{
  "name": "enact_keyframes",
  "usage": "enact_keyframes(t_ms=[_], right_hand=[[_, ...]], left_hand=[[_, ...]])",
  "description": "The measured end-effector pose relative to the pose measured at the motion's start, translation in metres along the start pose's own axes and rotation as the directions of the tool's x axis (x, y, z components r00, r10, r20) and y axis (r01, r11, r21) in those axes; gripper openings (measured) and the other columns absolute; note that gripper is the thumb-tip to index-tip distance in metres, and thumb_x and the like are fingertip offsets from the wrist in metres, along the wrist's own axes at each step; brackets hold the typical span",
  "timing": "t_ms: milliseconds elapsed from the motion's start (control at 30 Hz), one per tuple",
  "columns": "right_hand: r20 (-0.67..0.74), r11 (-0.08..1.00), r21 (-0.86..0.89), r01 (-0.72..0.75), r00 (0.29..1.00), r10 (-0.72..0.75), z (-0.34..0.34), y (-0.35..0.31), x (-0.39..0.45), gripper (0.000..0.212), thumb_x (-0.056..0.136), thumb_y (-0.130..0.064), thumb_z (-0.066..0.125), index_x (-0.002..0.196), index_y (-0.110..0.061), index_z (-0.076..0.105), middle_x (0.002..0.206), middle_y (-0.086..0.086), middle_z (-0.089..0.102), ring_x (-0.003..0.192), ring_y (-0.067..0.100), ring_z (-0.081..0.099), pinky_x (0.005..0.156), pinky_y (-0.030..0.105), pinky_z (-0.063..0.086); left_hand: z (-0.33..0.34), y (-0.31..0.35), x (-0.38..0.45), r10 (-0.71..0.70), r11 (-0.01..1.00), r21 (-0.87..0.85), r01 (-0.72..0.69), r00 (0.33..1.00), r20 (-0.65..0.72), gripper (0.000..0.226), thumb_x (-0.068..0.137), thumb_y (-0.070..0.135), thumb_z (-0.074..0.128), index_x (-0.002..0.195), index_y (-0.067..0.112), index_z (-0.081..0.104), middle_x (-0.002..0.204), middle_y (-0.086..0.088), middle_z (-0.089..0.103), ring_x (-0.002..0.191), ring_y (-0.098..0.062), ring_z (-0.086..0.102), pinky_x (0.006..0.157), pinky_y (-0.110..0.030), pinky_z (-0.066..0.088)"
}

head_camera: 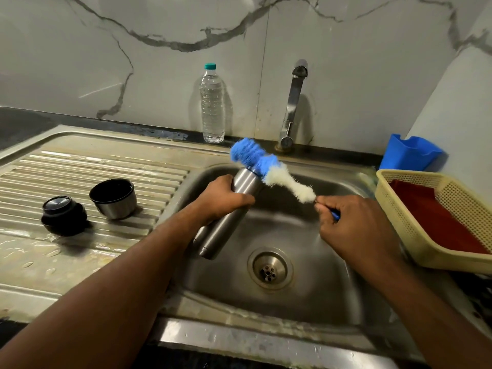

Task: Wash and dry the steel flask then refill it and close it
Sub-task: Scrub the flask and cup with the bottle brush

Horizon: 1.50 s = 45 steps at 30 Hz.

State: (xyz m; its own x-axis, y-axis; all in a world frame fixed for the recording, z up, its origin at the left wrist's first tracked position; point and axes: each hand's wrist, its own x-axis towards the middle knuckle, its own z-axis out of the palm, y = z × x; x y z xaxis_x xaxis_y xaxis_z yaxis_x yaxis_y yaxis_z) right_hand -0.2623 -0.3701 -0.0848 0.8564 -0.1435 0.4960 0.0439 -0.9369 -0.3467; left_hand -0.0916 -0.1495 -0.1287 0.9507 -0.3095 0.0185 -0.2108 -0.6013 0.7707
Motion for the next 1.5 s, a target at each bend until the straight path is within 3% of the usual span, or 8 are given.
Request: enact_keyframes(t_ms=[133,267,467,633,767,967,1167,1500], right_hand=[[0.000,1.000,-0.022,0.019,1.000,-0.019,-0.001,-0.001,0.000,0.014,0.095,-0.024,0.067,0.096,-0.017,0.079,0.082,0.002,0.076,0.073,0.019,0.069,0.072,0.044,0.062],[-0.008,0.999,-0.040,0.019,1.000,-0.019,-0.004,0.000,-0.001,0.015,0.097,-0.024,0.065,0.098,-0.017,0.079,0.082,0.002,0.075,0.071,0.018,0.068,0.072,0.042,0.061],[-0.019,0.999,-0.051,0.013,1.000,-0.014,-0.005,-0.001,0.000,0.017,0.097,-0.026,0.064,0.102,-0.022,0.079,0.080,-0.002,0.075,0.069,0.016,0.066,0.068,0.040,0.060],[-0.027,1.000,-0.020,0.006,1.000,-0.006,-0.009,-0.004,-0.001,0.016,0.096,-0.024,0.066,0.104,-0.021,0.080,0.087,0.000,0.077,0.076,0.018,0.069,0.073,0.041,0.061],[0.001,0.999,-0.011,0.034,0.999,-0.034,-0.009,-0.007,-0.003,0.014,0.096,-0.022,0.068,0.100,-0.018,0.080,0.085,0.002,0.077,0.075,0.019,0.070,0.074,0.043,0.062],[0.005,0.999,-0.007,0.033,0.999,-0.033,-0.008,-0.002,-0.001,0.019,0.096,-0.023,0.066,0.109,-0.021,0.080,0.091,-0.003,0.078,0.078,0.014,0.069,0.076,0.034,0.060],[0.021,1.000,-0.023,0.020,1.000,-0.020,-0.010,0.004,0.003,0.015,0.096,-0.023,0.065,0.098,-0.019,0.080,0.082,-0.001,0.076,0.073,0.017,0.068,0.073,0.041,0.061],[-0.015,0.999,-0.036,0.021,1.000,-0.022,-0.011,0.004,0.002,0.015,0.096,-0.021,0.066,0.101,-0.018,0.080,0.084,0.001,0.076,0.073,0.017,0.067,0.073,0.037,0.059]], left_hand=[[0.000,0.001,-0.001,-0.015,0.999,-0.045,0.017,0.999,0.039,0.050,0.082,0.033,0.083,0.122,0.018,0.056,0.107,-0.005,0.068,0.094,-0.018,0.068,0.079,-0.033,0.057],[0.000,0.002,-0.003,0.042,0.998,0.055,-0.042,0.999,0.001,0.053,0.076,0.037,0.089,0.116,0.020,0.059,0.105,0.000,0.068,0.088,-0.008,0.063,0.068,-0.021,0.047],[-0.002,0.001,-0.006,0.049,0.994,0.096,-0.044,0.998,-0.044,0.069,0.065,0.046,0.096,0.120,0.019,0.063,0.106,0.002,0.068,0.092,-0.012,0.065,0.072,-0.025,0.050],[-0.002,0.002,-0.007,0.078,0.989,0.133,-0.070,0.995,-0.059,0.070,0.071,0.041,0.093,0.128,0.016,0.060,0.114,-0.001,0.067,0.099,-0.016,0.063,0.079,-0.027,0.049],[-0.002,0.004,-0.007,0.054,0.994,0.095,-0.047,0.996,-0.070,0.065,0.074,0.040,0.092,0.126,0.018,0.058,0.108,0.005,0.064,0.089,-0.007,0.060,0.068,-0.018,0.043],[-0.003,0.003,-0.004,-0.004,1.000,0.004,0.005,0.998,-0.063,0.069,0.070,0.035,0.093,0.126,0.016,0.058,0.112,-0.003,0.068,0.097,-0.017,0.065,0.079,-0.030,0.052],[-0.002,0.003,-0.003,-0.053,0.994,-0.090,0.055,0.998,0.030,0.058,0.075,0.033,0.087,0.121,0.012,0.058,0.105,-0.007,0.068,0.095,-0.022,0.069,0.085,-0.039,0.061],[-0.004,0.004,-0.006,-0.011,0.998,0.057,0.015,0.998,-0.068,0.068,0.068,0.045,0.095,0.118,0.018,0.057,0.107,0.000,0.065,0.096,-0.018,0.065,0.083,-0.033,0.057]])
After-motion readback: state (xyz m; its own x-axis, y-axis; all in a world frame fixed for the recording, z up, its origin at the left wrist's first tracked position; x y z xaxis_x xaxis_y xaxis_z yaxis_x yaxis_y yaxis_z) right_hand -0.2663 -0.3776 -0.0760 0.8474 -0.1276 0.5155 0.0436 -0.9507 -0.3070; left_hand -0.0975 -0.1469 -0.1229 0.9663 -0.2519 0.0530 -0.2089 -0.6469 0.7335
